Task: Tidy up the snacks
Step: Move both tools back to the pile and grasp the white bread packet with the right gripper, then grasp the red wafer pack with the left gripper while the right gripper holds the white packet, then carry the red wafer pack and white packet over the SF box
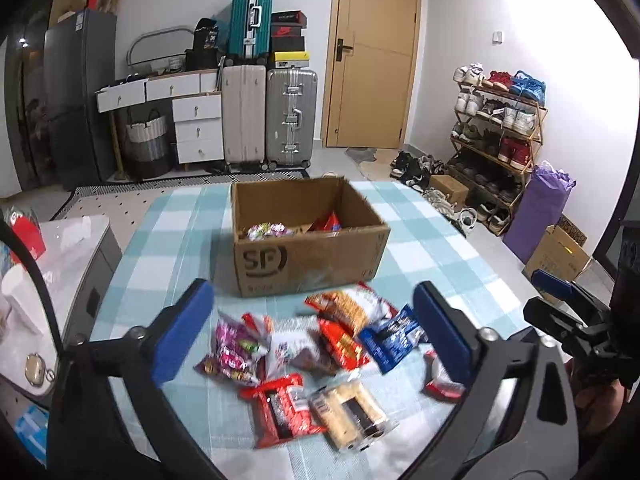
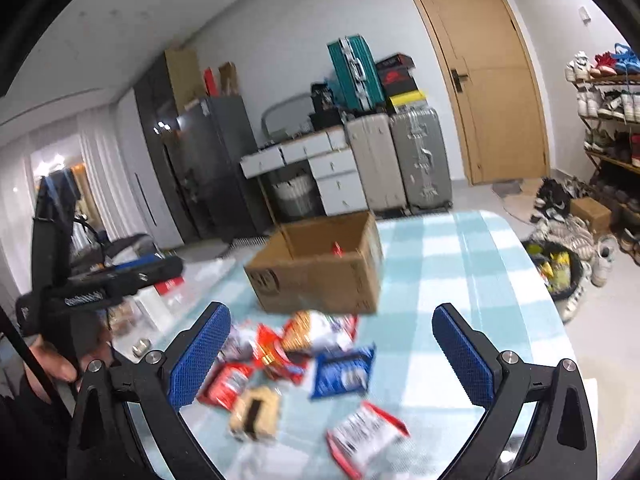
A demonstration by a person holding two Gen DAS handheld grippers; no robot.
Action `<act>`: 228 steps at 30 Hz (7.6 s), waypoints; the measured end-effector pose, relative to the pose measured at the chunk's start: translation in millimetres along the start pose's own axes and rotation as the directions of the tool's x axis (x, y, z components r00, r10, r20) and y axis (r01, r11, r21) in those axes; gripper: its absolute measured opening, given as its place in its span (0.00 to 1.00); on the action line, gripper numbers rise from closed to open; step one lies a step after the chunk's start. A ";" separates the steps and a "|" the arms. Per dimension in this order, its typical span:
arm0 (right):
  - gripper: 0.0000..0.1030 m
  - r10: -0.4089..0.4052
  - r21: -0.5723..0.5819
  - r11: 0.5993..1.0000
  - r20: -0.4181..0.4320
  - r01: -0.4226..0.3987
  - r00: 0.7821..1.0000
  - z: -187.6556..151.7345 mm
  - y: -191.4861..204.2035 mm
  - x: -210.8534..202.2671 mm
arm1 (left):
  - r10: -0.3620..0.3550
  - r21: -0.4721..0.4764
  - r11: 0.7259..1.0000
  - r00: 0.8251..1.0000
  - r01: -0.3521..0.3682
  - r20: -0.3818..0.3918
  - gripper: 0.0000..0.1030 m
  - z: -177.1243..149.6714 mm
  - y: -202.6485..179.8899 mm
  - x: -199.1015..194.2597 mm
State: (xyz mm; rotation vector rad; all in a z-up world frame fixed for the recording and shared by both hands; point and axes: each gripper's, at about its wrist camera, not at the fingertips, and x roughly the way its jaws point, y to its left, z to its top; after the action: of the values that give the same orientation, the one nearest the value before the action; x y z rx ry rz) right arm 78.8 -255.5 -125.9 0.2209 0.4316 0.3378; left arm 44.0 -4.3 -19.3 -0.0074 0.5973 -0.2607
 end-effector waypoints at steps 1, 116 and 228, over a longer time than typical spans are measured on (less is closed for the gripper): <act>1.00 -0.011 0.008 1.000 -0.017 0.011 1.000 -6.6 -3.9 1.8 | 0.003 -0.001 1.000 1.000 -0.003 -0.001 0.98 -6.4 1.1 1.5; 0.42 0.097 0.099 0.991 -0.074 -0.090 0.992 -55.8 -32.8 72.0 | 0.121 -0.031 0.989 0.915 -0.144 -0.386 0.97 -131.5 60.0 156.8; 0.43 0.155 -0.024 0.985 -0.288 -0.169 0.945 157.1 11.9 273.5 | -0.116 -0.022 0.993 0.947 0.114 -0.299 0.44 156.5 81.6 294.2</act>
State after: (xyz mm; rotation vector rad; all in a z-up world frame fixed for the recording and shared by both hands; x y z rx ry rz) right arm 378.8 -166.4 -84.8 0.1603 0.6915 0.5453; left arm 384.7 -8.0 -59.7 -0.0073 0.9019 -0.3777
